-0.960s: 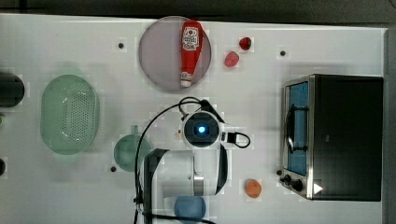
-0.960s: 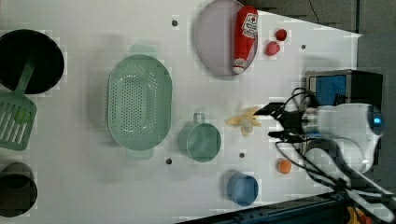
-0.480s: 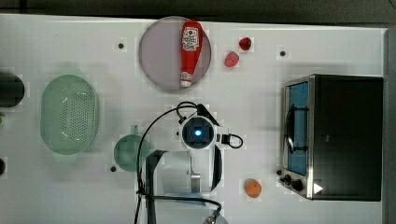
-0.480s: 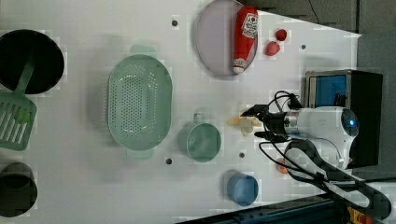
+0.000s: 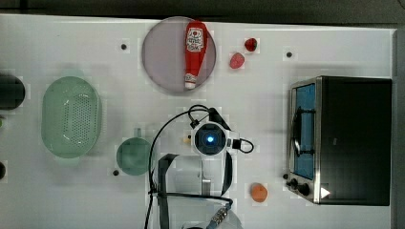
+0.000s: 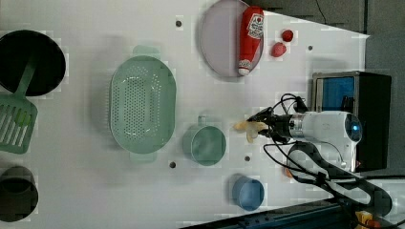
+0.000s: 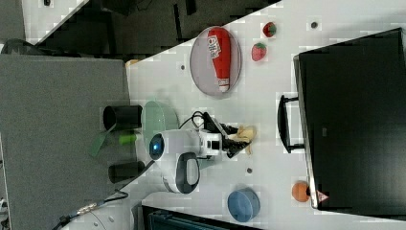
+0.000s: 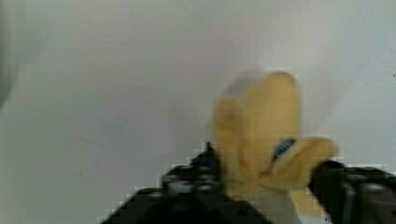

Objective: Pick banana from table and place on oven.

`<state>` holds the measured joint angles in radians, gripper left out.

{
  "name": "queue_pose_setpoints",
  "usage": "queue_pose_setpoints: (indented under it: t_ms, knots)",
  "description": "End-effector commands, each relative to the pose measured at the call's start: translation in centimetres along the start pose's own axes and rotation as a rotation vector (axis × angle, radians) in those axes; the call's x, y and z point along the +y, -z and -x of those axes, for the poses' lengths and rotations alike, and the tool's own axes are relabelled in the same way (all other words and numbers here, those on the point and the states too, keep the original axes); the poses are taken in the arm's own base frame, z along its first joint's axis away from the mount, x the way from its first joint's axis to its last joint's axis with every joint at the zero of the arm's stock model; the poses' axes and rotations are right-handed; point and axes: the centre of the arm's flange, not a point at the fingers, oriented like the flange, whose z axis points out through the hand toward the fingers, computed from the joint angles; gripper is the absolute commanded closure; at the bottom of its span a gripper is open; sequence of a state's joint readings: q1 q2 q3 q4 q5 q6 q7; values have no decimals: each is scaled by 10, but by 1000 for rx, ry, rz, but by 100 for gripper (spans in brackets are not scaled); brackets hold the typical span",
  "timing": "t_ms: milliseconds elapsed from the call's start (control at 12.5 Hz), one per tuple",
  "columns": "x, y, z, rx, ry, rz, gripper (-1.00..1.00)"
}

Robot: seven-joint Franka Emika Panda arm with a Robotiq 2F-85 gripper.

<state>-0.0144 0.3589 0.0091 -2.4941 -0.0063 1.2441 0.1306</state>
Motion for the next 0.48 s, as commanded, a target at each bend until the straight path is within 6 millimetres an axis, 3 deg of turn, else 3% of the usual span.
queue_pose_setpoints:
  t_ms: [80, 240, 320, 480]
  knots:
    - [-13, 10, 6, 10, -10, -24, 45]
    - [-20, 20, 4, 24, -6, -46, 46]
    - [-28, 36, -1, 46, -7, -75, 45]
    - [-44, 92, -17, 101, -15, -144, 45]
